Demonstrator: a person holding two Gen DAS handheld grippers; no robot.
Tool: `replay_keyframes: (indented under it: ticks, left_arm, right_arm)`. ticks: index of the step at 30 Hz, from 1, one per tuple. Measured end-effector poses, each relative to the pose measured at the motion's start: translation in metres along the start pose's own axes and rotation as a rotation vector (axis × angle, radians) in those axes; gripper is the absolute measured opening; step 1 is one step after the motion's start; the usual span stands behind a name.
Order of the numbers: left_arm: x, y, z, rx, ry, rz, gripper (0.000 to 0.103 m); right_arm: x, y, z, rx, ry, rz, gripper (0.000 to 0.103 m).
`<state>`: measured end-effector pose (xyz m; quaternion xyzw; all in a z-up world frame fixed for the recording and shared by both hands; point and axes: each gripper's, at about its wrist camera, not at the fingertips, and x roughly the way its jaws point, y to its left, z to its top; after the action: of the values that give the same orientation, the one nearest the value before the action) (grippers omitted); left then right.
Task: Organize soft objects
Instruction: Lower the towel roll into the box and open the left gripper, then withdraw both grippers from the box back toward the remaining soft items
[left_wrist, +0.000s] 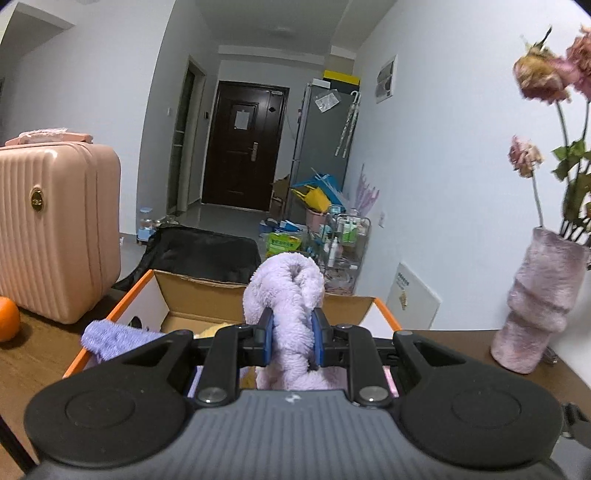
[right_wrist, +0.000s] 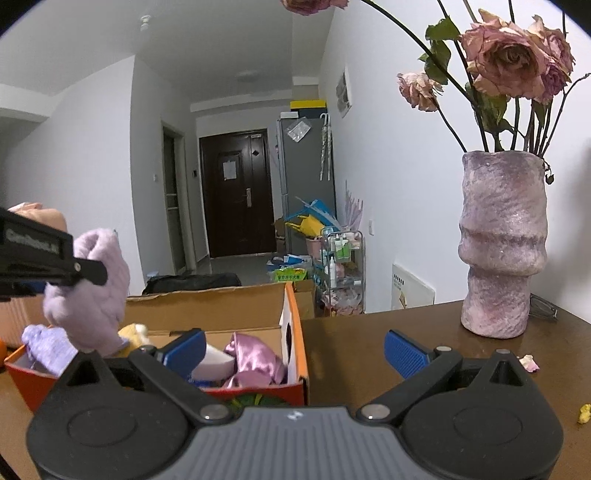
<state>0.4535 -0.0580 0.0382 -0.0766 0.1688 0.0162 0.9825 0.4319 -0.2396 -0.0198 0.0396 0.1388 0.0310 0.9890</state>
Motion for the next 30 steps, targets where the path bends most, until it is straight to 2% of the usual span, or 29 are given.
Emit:
replay_keyframes:
  ticks: [4, 5, 7, 8, 9, 10, 12, 14, 21, 30]
  left_arm:
    - [0.019, -0.003, -0.002, 0.020, 0.021, -0.006, 0.022]
    - [0.023, -0.004, -0.003, 0.027, 0.036, -0.021, 0.027]
    - [0.027, -0.005, -0.005, 0.027, 0.046, -0.017, 0.043]
    - [0.027, -0.004, -0.006, 0.031, 0.042, -0.004, 0.060]
    - [0.024, -0.005, -0.007, 0.032, 0.027, 0.015, 0.072]
    - [0.021, -0.004, -0.008, 0.030, 0.012, 0.029, 0.077]
    - [0.017, -0.003, -0.008, 0.014, 0.000, 0.054, 0.097]
    - [0.015, -0.001, -0.008, 0.006, -0.005, 0.083, 0.103]
    - [0.013, 0.001, -0.008, 0.013, 0.029, 0.150, 0.103]
    - [-0.023, 0.013, -0.004, 0.008, -0.018, 0.162, 0.103]
  right_arm:
    - [0.011, -0.005, 0.003, 0.025, -0.001, -0.007, 0.103]
    - [0.013, -0.006, 0.004, 0.031, 0.000, -0.011, 0.103]
    - [0.016, -0.007, 0.004, 0.040, 0.005, -0.017, 0.103]
    - [0.018, -0.008, 0.004, 0.046, 0.011, -0.018, 0.103]
    - [0.020, -0.009, 0.004, 0.050, 0.016, -0.019, 0.103]
    - [0.021, -0.010, 0.004, 0.055, 0.020, -0.021, 0.103]
    - [0.021, -0.012, 0.003, 0.065, 0.026, -0.022, 0.103]
    - [0.022, -0.012, 0.002, 0.071, 0.033, -0.023, 0.103]
    - [0.023, -0.014, 0.001, 0.071, 0.042, -0.024, 0.103]
    - [0.012, -0.012, -0.001, 0.056, 0.030, -0.020, 0.103]
